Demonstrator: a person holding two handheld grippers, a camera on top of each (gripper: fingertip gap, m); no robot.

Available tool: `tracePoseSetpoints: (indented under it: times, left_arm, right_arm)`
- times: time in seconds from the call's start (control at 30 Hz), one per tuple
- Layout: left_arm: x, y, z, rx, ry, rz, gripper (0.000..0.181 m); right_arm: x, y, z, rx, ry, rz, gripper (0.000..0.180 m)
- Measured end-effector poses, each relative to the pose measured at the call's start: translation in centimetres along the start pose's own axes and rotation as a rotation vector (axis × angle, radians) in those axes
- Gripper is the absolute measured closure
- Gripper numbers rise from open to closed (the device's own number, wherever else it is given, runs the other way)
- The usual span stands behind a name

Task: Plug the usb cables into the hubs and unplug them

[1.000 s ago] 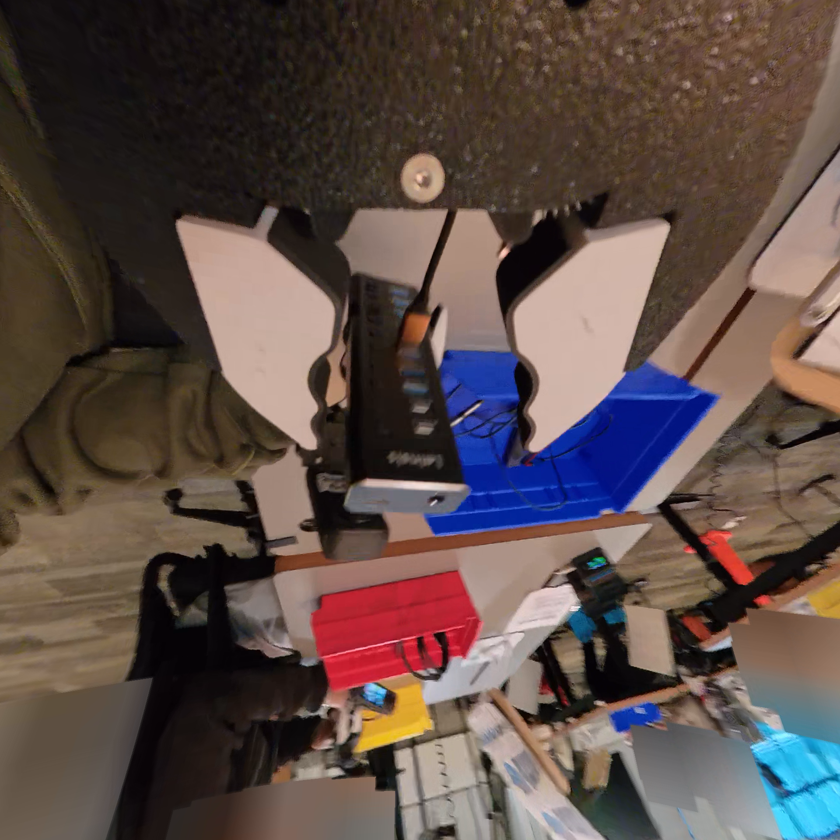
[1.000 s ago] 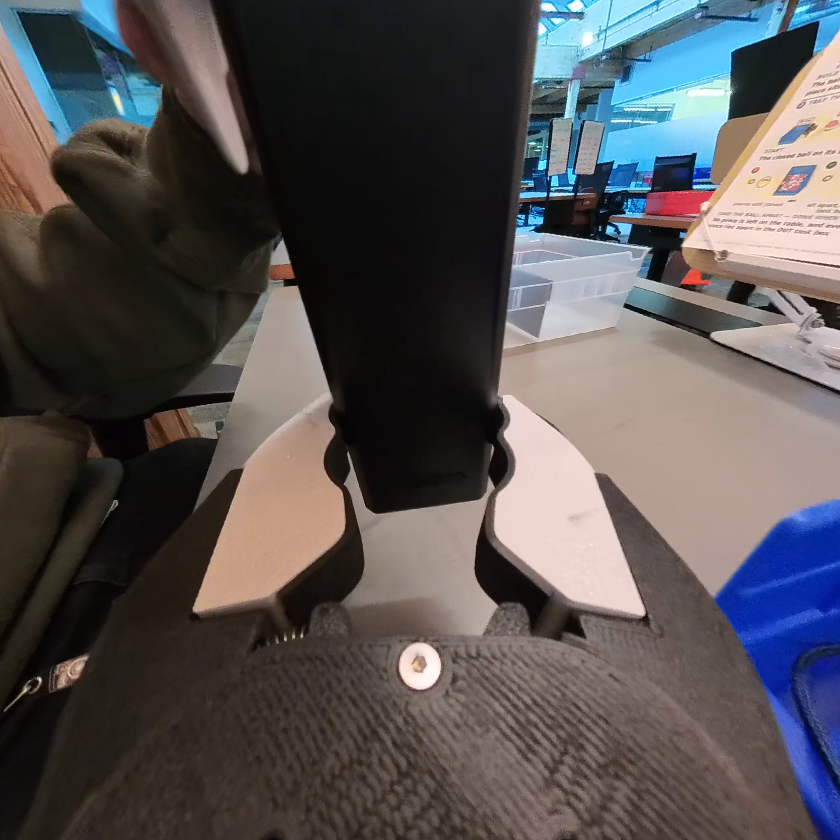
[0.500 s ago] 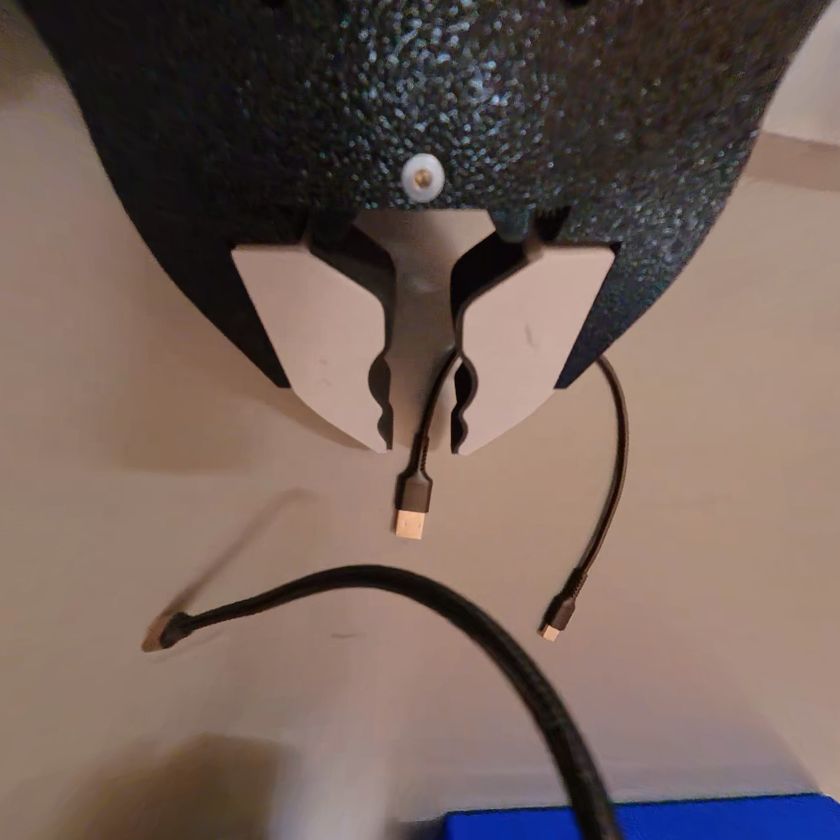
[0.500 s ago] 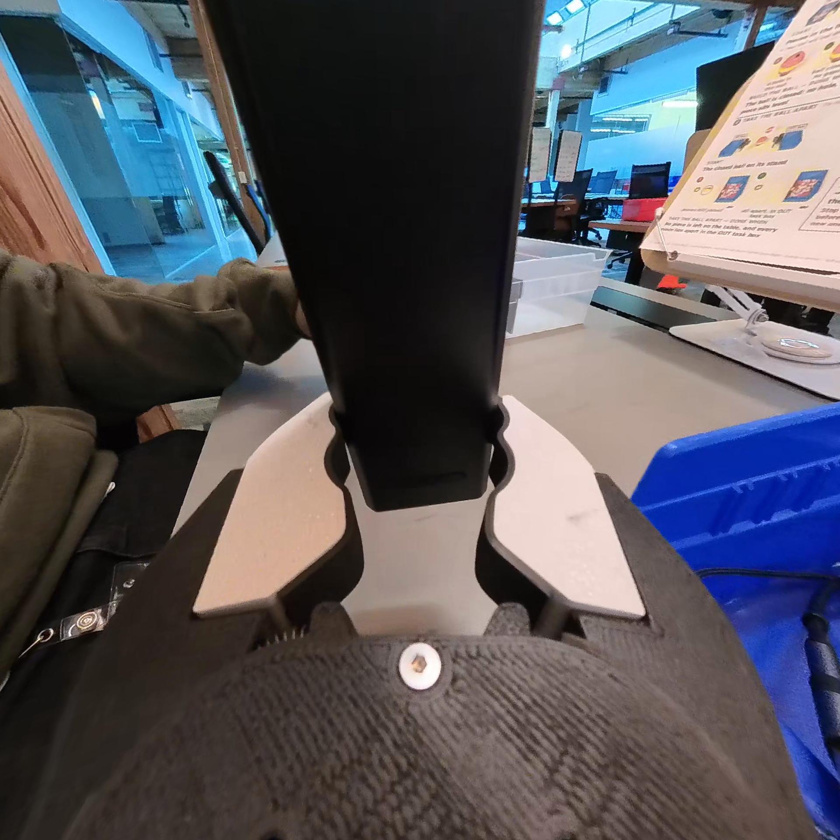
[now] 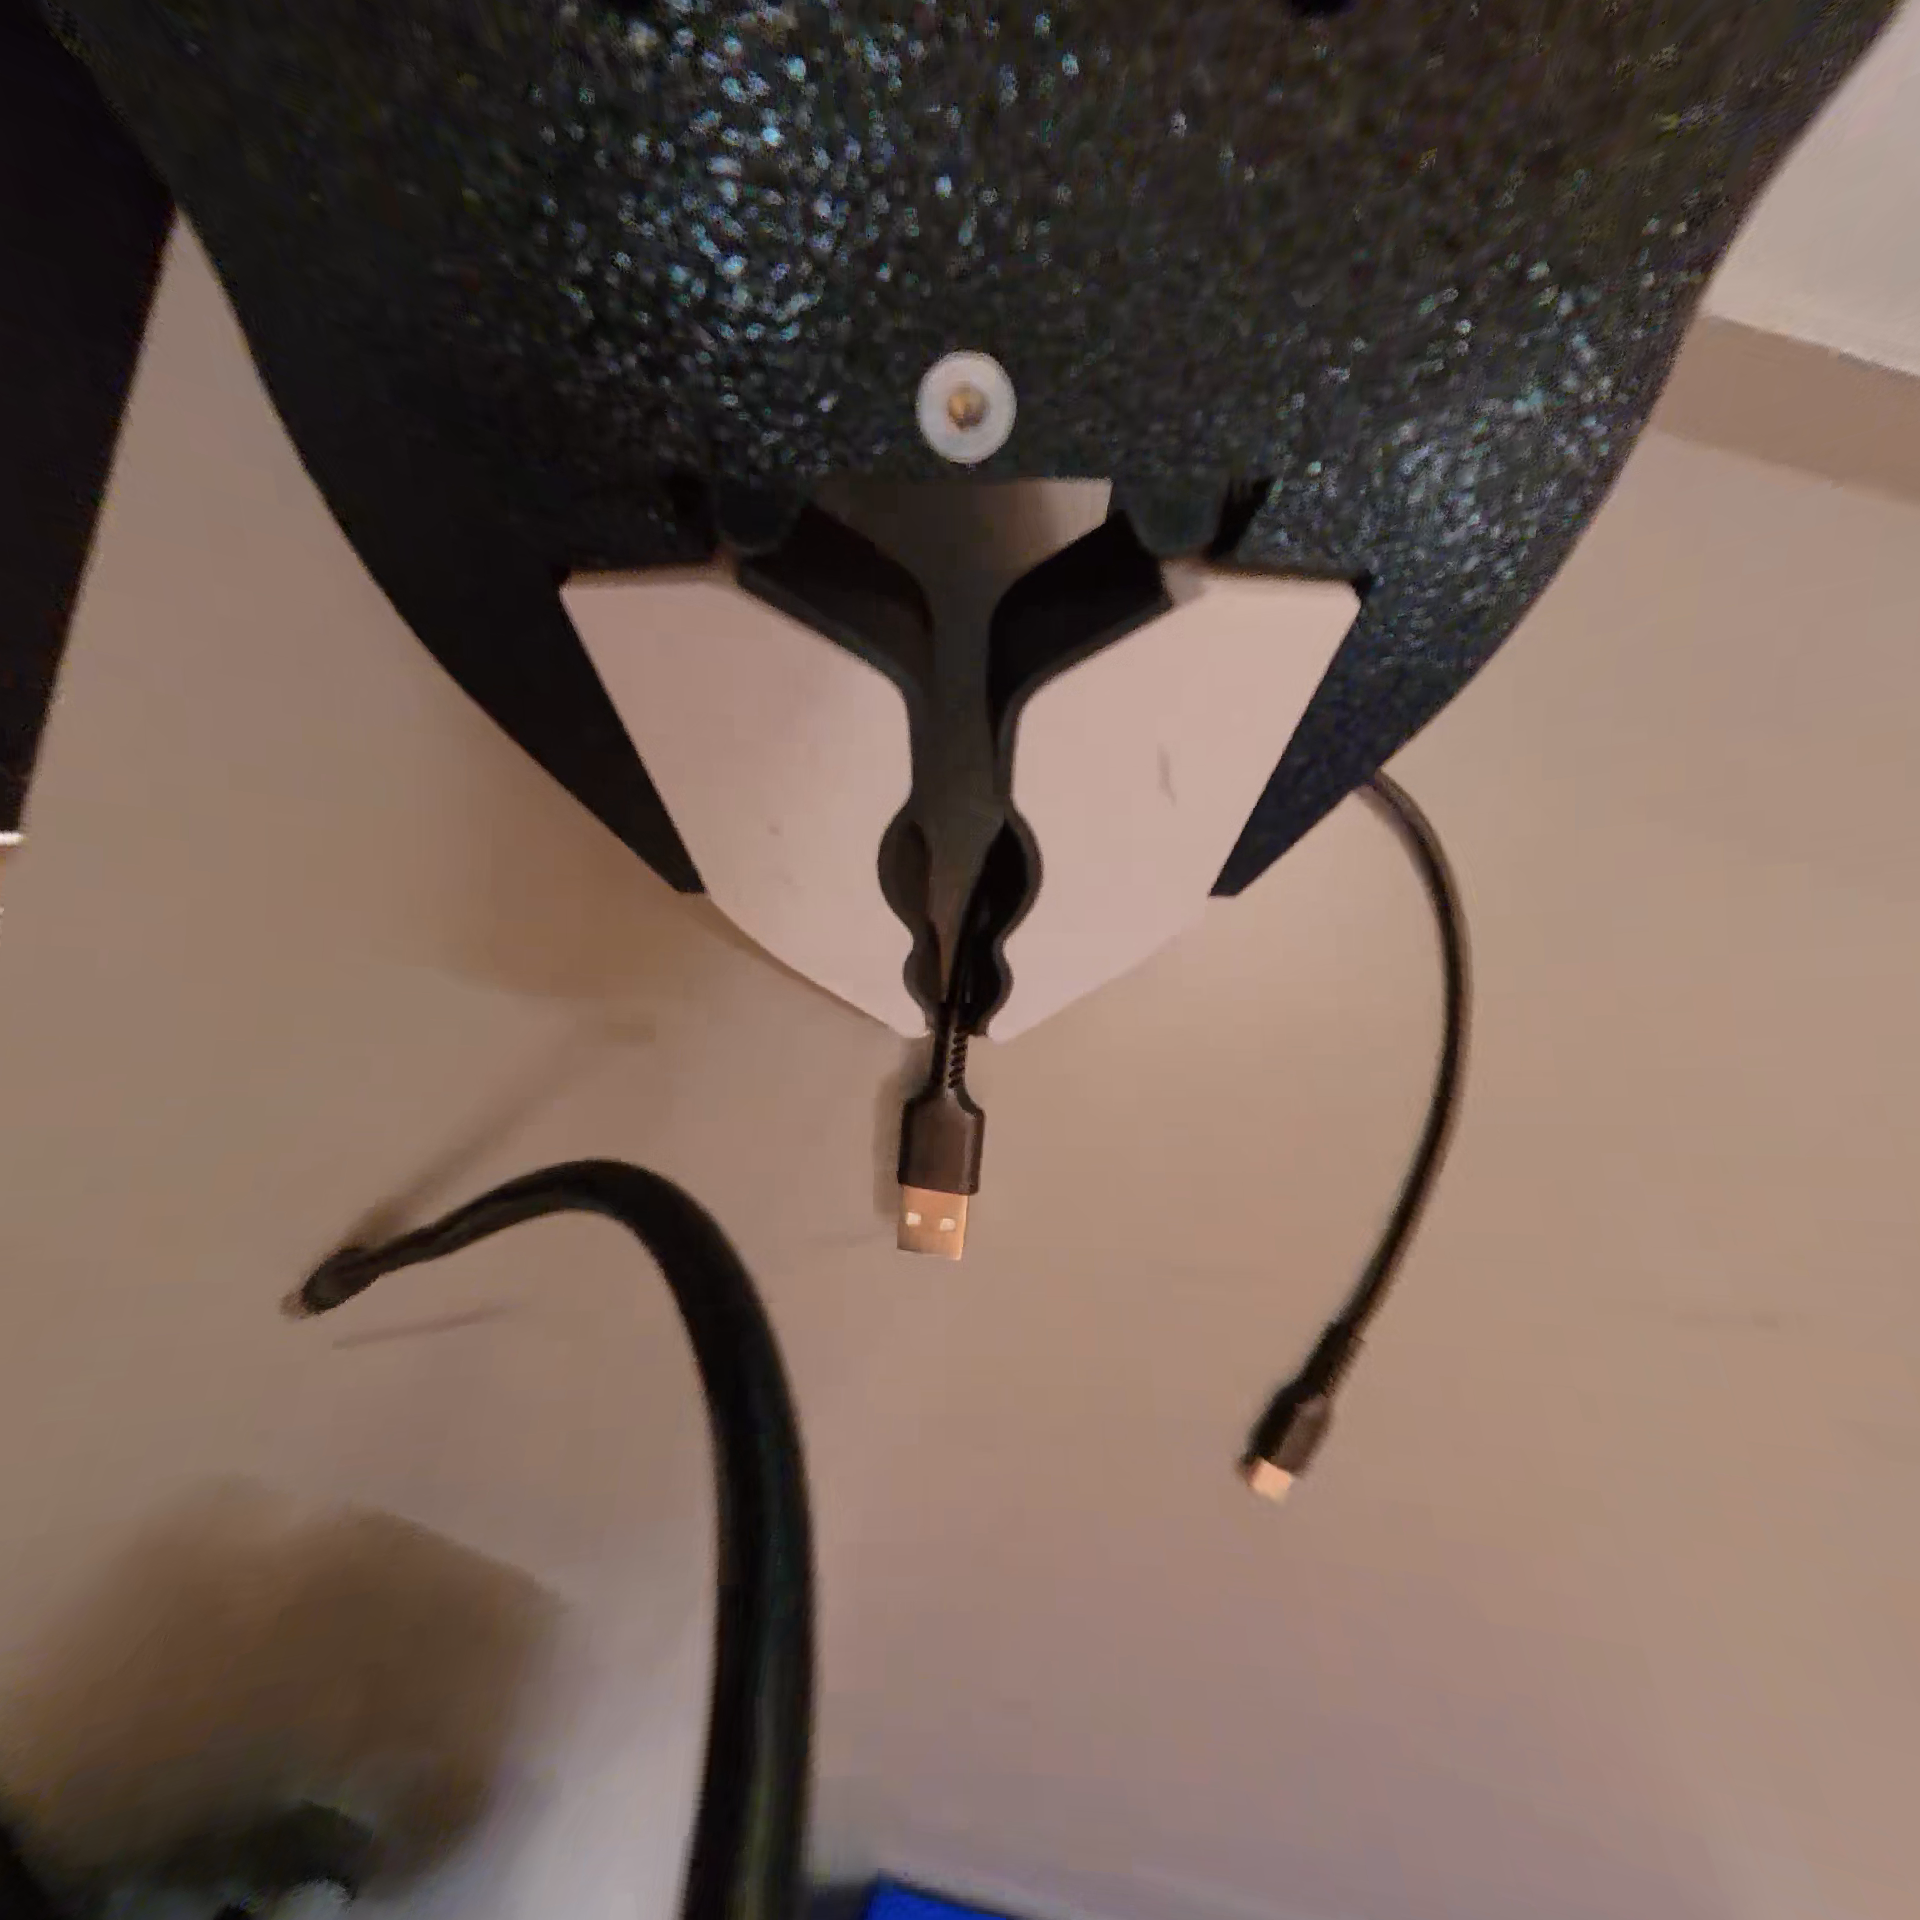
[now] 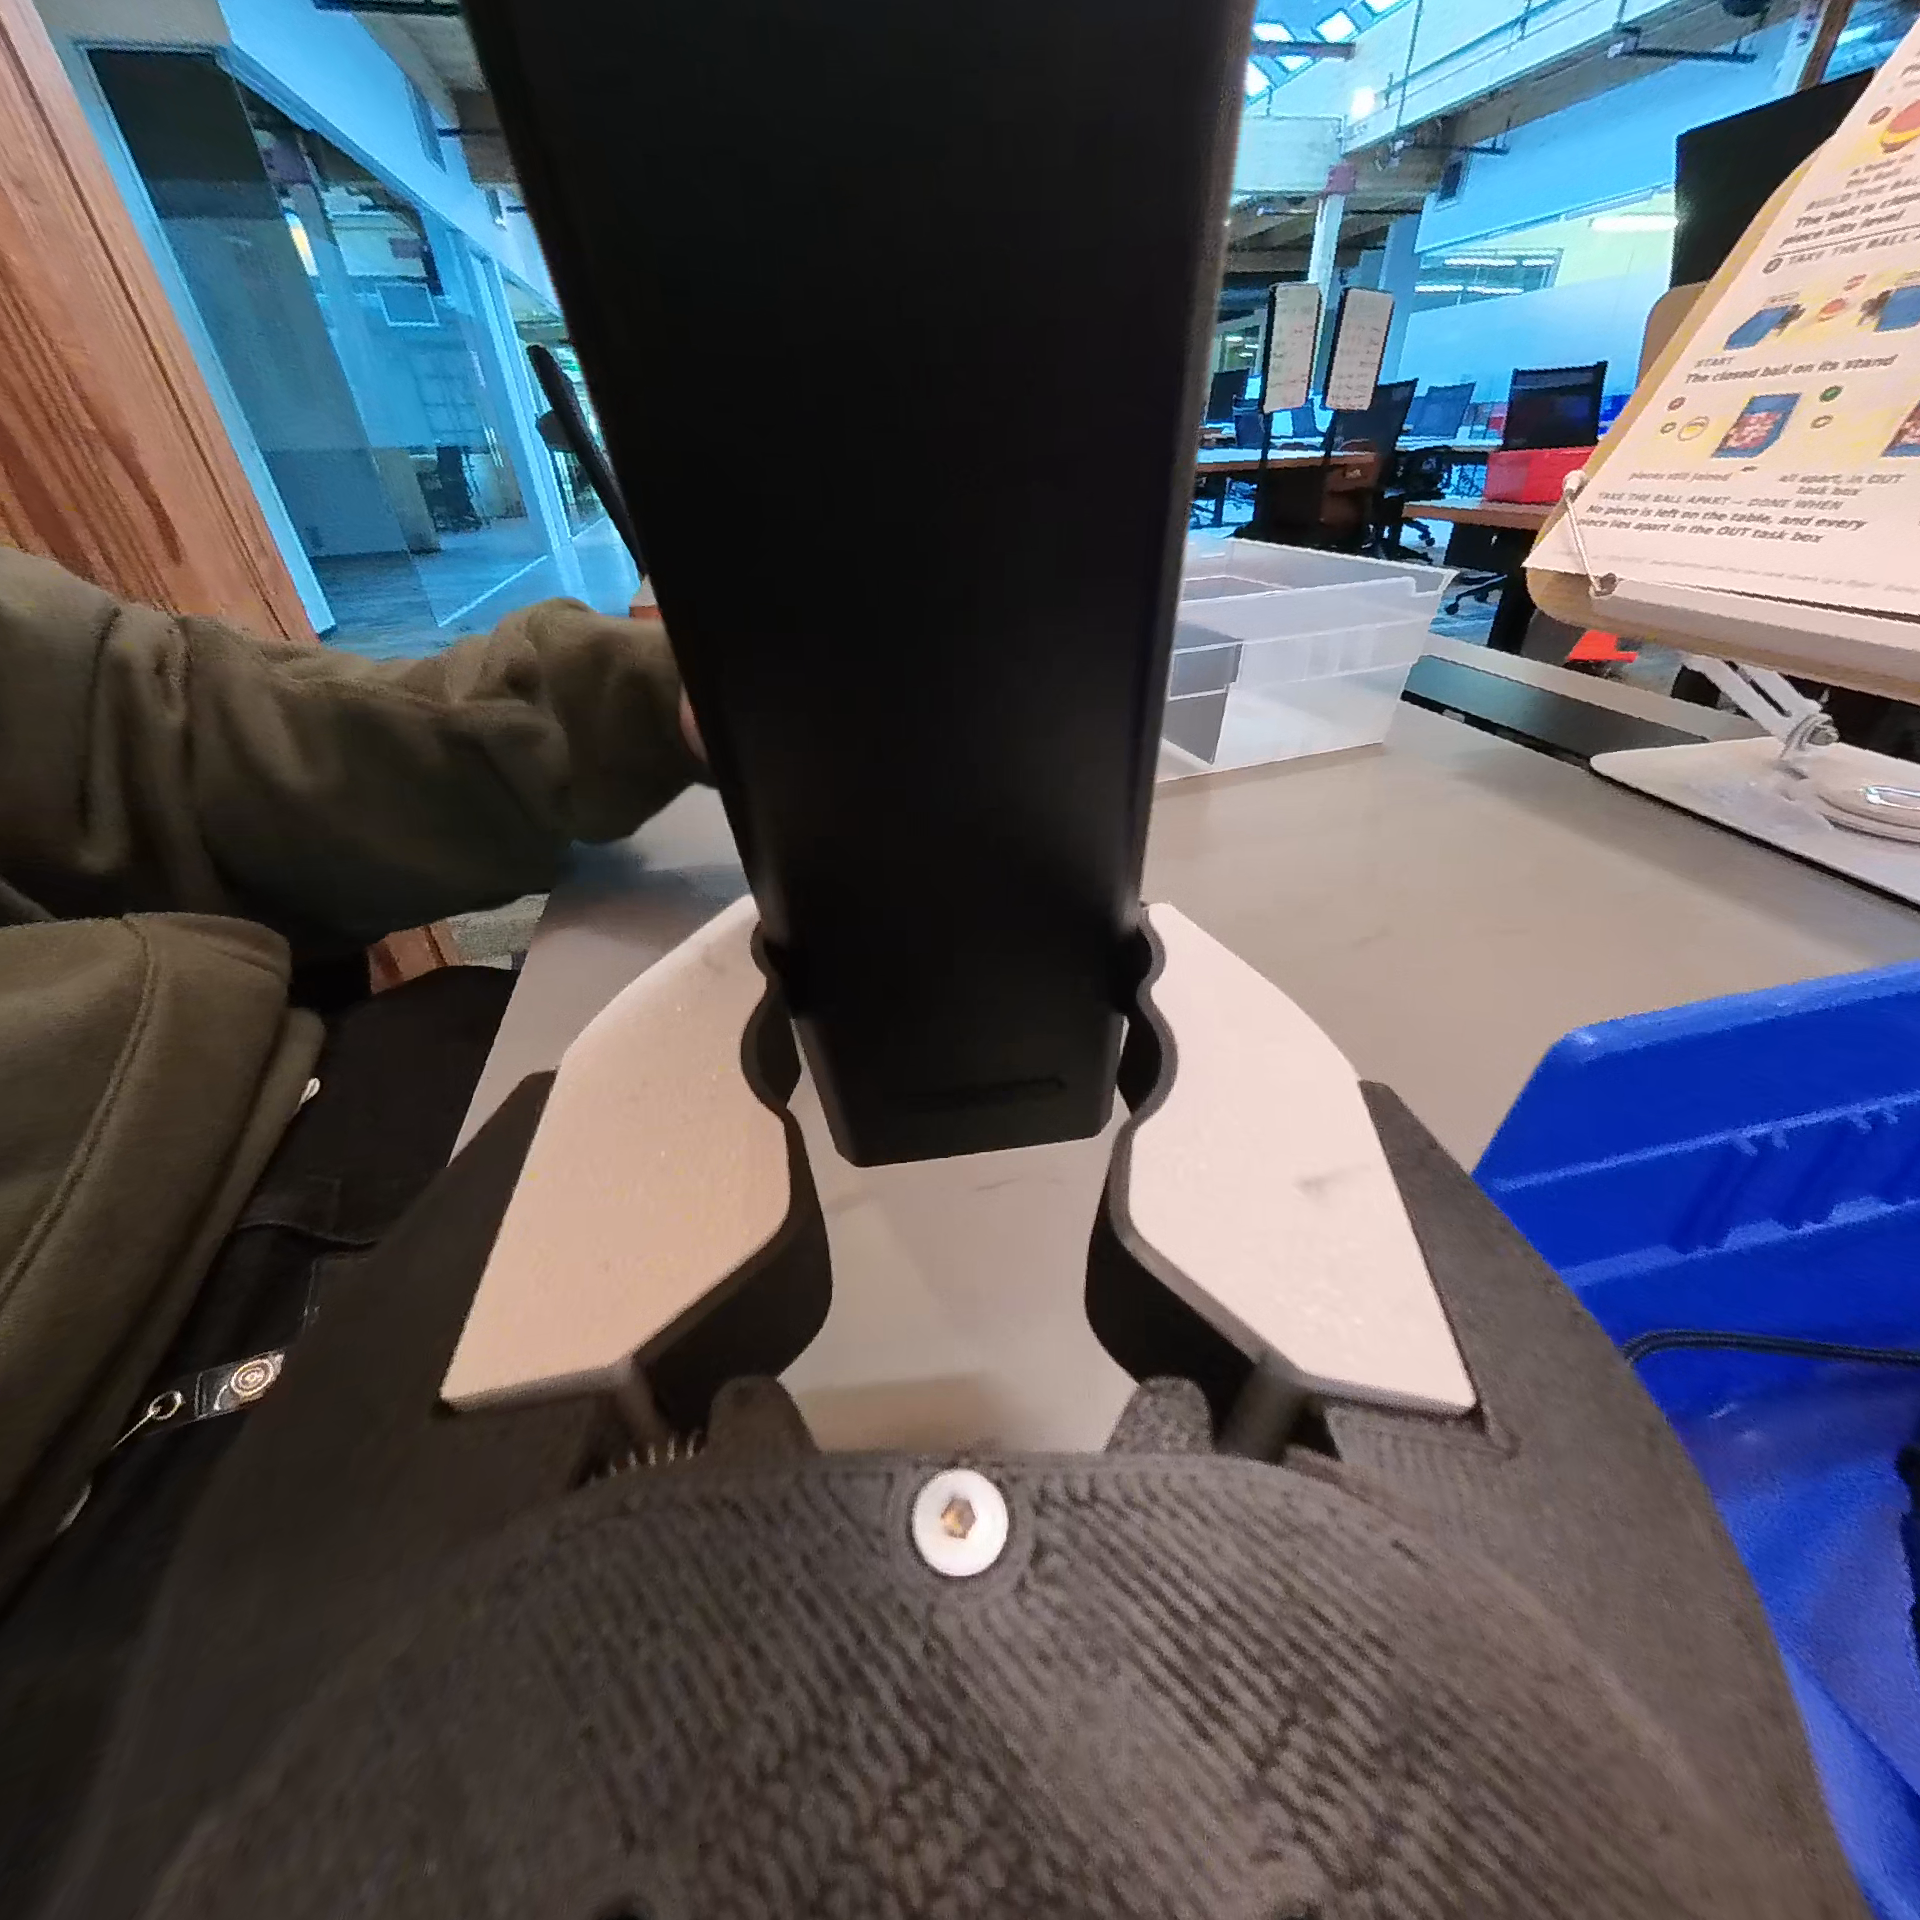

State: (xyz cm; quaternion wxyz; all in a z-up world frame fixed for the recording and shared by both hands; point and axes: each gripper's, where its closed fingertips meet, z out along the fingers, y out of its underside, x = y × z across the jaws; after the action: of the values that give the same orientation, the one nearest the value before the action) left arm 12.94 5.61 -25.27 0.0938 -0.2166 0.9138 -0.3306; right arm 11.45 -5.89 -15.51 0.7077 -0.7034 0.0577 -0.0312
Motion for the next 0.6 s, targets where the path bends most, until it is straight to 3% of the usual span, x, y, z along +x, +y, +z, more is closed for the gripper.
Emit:
tracePoseSetpoints:
  times: [0.1, 0.27, 0.47, 0.6]
  left_arm:
    - [-1.5, -2.5, -3.9, 0.087, -0.038, -0.04, 0.177]
    - [-0.4, -9.1, -10.9, 0.134, -0.044, 0.109, 0.177]
    - [3.1, -11.8, -9.0, -0.157, 0.038, 0.285, 0.177]
    - [4.2, -12.6, -7.8, -0.21, 0.095, 0.338, 0.177]
  right_arm:
    - [-0.2, 0.0, 0.0, -0.001, -0.013, -0.005, 0.118]
    - [-0.4, 0.4, 0.4, -0.034, -0.033, -0.005, 0.118]
    - [-0.6, 1.1, 0.9, -0.093, -0.032, -0.019, 0.118]
    - [-0.6, 1.3, 1.0, -0.103, -0.03, -0.023, 0.118]
